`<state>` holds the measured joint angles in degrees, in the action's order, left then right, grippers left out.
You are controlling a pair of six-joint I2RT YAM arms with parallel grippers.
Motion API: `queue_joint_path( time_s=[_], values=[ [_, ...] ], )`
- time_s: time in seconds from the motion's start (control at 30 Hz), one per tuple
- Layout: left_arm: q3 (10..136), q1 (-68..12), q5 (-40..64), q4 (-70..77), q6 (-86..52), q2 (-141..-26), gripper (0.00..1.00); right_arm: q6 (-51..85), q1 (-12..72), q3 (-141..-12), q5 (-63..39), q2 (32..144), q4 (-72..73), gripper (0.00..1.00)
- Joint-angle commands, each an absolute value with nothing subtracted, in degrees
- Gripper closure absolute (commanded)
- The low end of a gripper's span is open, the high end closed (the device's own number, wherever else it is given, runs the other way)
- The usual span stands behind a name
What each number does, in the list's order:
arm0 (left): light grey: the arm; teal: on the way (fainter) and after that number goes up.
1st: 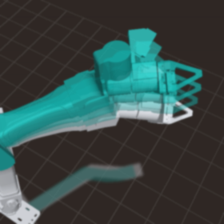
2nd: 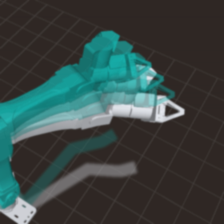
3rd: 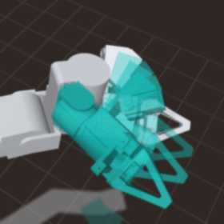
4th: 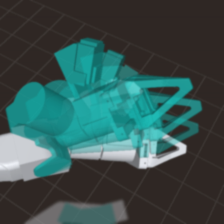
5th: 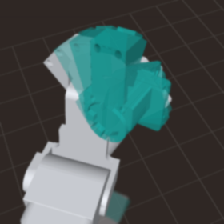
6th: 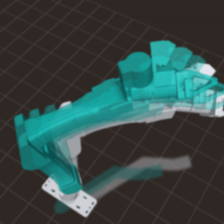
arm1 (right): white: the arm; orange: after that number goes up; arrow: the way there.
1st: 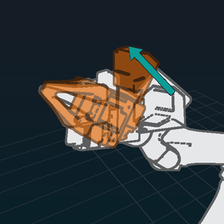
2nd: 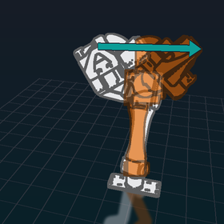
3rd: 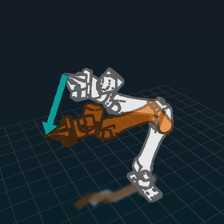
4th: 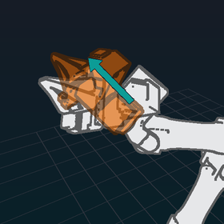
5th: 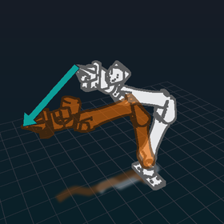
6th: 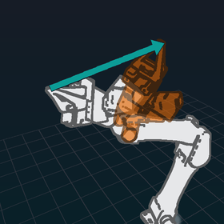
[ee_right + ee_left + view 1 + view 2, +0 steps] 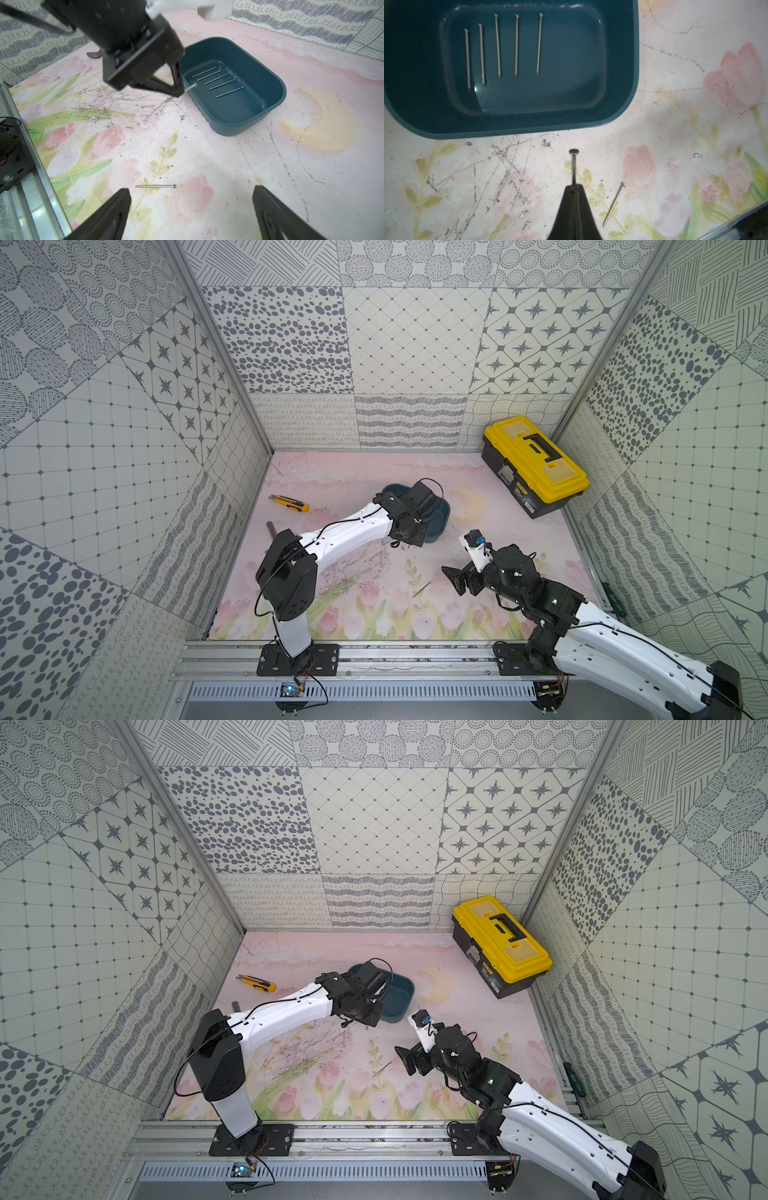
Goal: Put the nails on the desktop into the storage box
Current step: Pick up the nail from the center of the board, then place the nail in the storage box.
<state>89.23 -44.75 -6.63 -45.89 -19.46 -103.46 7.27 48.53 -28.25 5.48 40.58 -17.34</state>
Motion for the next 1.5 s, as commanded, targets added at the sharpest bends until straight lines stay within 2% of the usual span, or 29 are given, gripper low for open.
queue_joint_path(
  time_s=[0.0,0.27,0.57,0.97,1.47],
  values=[
    [97.8,-41.7,-7.6,-53.3,-12.2,-105.7,1.0,8.5,48.7,-27.2,5.8,40.1,-15.1,0.03],
    [114.2,-39.0,-5.7,-56.8,-8.5,-116.8,1.0,9.3,48.7,-26.0,6.5,40.2,-14.6,0.03],
    [124.2,-38.1,-2.6,-56.4,-9.2,-128.3,1.0,7.9,48.4,-26.6,6.7,44.1,-12.3,0.03],
    [127.2,-37.1,-0.9,-54.0,-9.7,-135.0,1.0,7.0,41.4,-30.1,3.6,52.1,-8.5,0.03],
    [129.9,-36.9,0.0,-52.9,-11.8,-140.8,1.0,3.6,34.6,-33.6,0.1,54.9,-7.1,0.03]
  ],
)
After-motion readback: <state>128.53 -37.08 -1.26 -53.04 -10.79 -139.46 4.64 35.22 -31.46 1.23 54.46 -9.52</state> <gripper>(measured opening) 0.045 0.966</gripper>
